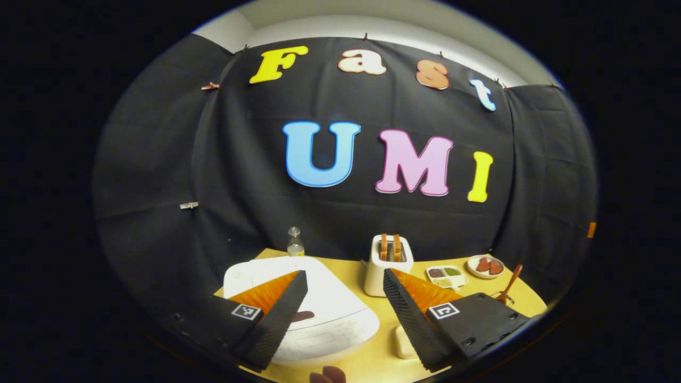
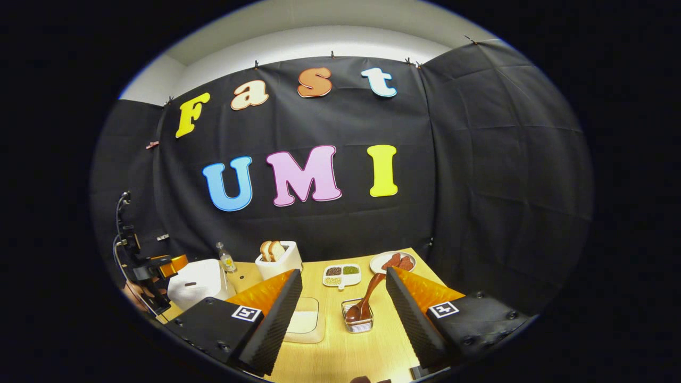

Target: Close the left gripper, press the button to open the rice cooker; take a wooden spoon from the chopstick holder with the right hand, scoop a spoonful of rice and pour it into the rice cooker, then put the wooden spoon back into the chopstick holder.

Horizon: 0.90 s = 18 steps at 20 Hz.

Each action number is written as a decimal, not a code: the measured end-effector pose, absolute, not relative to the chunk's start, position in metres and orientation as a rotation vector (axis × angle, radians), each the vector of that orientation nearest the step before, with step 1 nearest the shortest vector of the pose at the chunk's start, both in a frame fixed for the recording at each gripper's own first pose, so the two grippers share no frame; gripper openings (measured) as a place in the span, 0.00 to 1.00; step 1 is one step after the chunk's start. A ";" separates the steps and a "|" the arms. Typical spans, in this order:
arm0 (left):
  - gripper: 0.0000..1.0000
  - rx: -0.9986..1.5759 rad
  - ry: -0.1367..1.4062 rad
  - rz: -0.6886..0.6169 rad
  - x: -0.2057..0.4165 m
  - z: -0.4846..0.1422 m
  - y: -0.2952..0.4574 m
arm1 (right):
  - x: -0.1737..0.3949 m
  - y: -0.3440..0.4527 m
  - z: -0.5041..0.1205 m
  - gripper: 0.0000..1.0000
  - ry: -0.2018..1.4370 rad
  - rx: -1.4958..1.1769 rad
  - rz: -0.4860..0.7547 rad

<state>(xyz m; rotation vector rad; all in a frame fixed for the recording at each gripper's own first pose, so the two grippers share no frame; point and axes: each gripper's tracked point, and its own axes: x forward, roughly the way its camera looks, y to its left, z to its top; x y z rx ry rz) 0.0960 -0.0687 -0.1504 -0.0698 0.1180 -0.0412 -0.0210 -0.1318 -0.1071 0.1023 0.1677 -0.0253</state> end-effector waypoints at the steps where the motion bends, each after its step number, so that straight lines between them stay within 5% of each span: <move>1: 0.98 -0.068 0.103 -0.056 0.090 -0.142 -0.074 | -0.021 -0.134 -0.103 0.98 0.160 0.101 -0.028; 8: 0.97 -0.062 0.011 -0.096 0.051 -0.100 -0.089 | -0.019 -0.152 -0.091 0.98 0.111 0.057 -0.053; 18: 0.96 -0.014 -0.042 0.007 0.021 -0.086 -0.059 | -0.022 -0.155 -0.087 0.98 0.071 -0.009 -0.005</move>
